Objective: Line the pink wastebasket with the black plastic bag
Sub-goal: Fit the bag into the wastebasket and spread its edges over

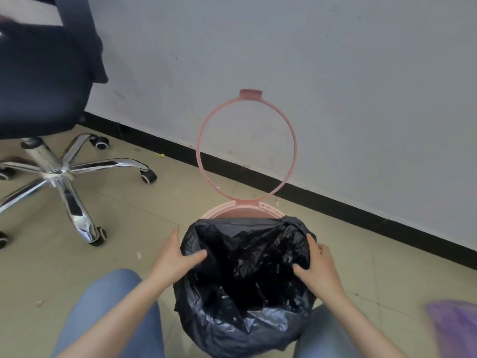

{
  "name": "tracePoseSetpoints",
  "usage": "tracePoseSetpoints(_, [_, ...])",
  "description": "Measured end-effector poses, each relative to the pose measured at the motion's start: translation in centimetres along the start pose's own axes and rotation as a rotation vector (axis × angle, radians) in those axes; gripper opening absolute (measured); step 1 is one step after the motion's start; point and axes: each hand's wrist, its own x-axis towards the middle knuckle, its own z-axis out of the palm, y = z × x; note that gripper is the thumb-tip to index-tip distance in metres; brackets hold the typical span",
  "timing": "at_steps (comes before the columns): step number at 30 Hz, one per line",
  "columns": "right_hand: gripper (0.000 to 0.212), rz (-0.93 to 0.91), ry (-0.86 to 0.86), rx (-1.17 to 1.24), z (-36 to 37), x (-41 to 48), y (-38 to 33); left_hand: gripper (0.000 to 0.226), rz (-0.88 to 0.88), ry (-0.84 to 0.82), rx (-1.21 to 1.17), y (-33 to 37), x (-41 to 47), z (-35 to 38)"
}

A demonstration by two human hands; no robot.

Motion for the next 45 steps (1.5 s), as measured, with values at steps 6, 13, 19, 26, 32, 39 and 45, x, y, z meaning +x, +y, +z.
tracePoseSetpoints(6, [0.028, -0.304, 0.109, -0.245, -1.2, 2.1, -2.9, 0.036, 0.151, 0.053, 0.172, 3.6, 4.7, -0.8])
tracePoseSetpoints(13, [0.051, -0.270, -0.012, -0.161, -1.2, 5.5, -4.3, 0.013, 0.277, -0.122, 0.200, 5.1, 4.5, -1.1])
tracePoseSetpoints(19, [0.056, -0.207, -0.109, -0.156, -1.0, 7.6, -5.0, 0.023, 0.184, -0.137, 0.096, 5.3, 4.9, -1.0])
tracePoseSetpoints(26, [0.057, -0.192, -0.071, -0.174, 0.0, 7.7, -4.8, 0.029, 0.258, -0.125, 0.644, 6.2, 5.8, 0.0])
tracePoseSetpoints(32, [0.055, -0.206, -0.061, -0.171, 0.1, 7.7, -4.6, 0.019, 0.293, -0.070, 0.826, 6.4, 5.6, 1.4])
tracePoseSetpoints(39, [0.054, -0.213, -0.046, -0.187, 0.3, 7.6, -4.5, 0.012, 0.519, 0.350, 0.785, 4.7, 5.2, 1.8])
tracePoseSetpoints(45, [0.052, -0.259, -0.028, -0.147, 0.2, 7.4, -4.5, 0.010, 0.298, 0.304, 0.490, 4.6, 8.1, 1.3])
